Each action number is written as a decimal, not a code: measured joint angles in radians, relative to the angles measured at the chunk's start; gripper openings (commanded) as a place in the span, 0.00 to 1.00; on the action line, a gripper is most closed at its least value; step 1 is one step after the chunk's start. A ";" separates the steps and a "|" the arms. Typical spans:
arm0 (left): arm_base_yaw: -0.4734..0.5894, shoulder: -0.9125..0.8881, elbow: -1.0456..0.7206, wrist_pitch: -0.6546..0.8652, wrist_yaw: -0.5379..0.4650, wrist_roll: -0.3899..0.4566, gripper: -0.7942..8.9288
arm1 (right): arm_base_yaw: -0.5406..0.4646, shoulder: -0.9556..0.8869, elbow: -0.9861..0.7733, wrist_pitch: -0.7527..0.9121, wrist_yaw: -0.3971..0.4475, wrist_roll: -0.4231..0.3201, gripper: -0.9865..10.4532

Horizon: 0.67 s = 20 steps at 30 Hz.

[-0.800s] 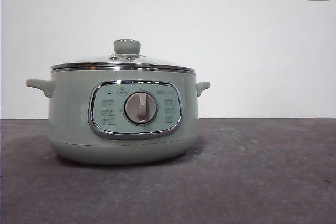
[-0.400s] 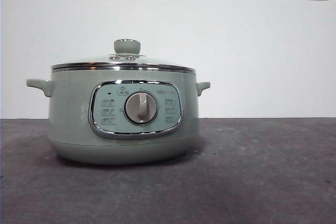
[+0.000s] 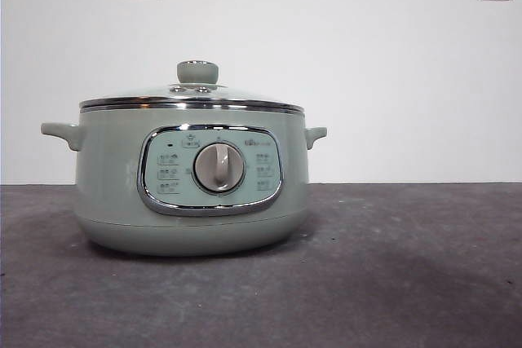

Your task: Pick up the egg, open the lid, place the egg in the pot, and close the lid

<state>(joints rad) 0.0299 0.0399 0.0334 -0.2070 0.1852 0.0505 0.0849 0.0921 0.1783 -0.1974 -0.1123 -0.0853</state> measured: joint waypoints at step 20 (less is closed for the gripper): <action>0.000 0.014 0.000 0.002 0.000 0.000 0.08 | 0.000 -0.082 -0.153 0.016 0.008 0.045 0.09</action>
<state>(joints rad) 0.0299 0.0540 0.0334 -0.2054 0.1852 0.0505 0.0849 0.0097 0.0250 -0.1814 -0.1047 -0.0406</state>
